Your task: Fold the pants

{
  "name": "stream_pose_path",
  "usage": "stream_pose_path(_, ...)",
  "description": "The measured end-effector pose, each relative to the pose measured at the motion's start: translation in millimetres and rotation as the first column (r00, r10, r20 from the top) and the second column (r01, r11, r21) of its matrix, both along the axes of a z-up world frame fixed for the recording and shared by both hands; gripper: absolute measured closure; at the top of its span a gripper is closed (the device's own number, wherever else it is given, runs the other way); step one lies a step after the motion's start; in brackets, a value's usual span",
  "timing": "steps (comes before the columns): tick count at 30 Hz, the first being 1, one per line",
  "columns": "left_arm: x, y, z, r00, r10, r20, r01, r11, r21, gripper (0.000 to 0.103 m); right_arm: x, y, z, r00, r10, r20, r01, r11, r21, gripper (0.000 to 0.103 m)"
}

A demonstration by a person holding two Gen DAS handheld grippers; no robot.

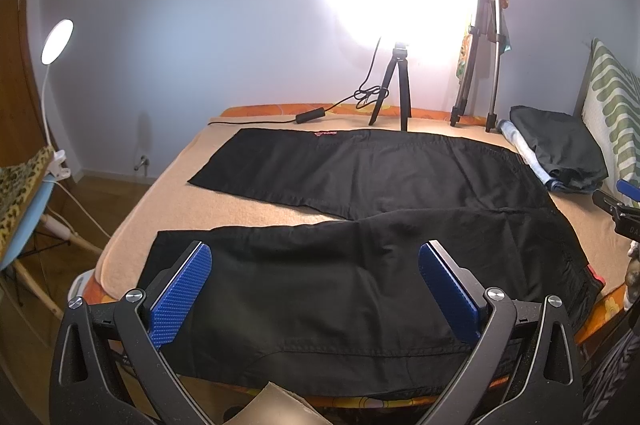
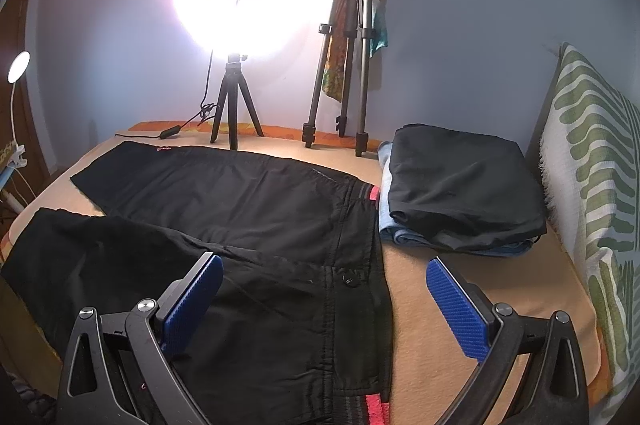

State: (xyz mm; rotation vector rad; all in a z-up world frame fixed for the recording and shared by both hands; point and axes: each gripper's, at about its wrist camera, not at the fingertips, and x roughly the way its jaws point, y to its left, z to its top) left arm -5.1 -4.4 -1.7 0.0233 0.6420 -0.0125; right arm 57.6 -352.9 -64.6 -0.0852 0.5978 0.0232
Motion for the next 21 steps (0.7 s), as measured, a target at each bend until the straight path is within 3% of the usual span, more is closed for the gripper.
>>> stream_pose_path(21, 1.3, 2.9, -2.3, 1.0, 0.001, -0.008, -0.001, 1.0, 0.002, 0.0, 0.2, 1.6, -2.2, 1.0, 0.014, -0.008, -0.014, 1.0, 0.005, 0.0)
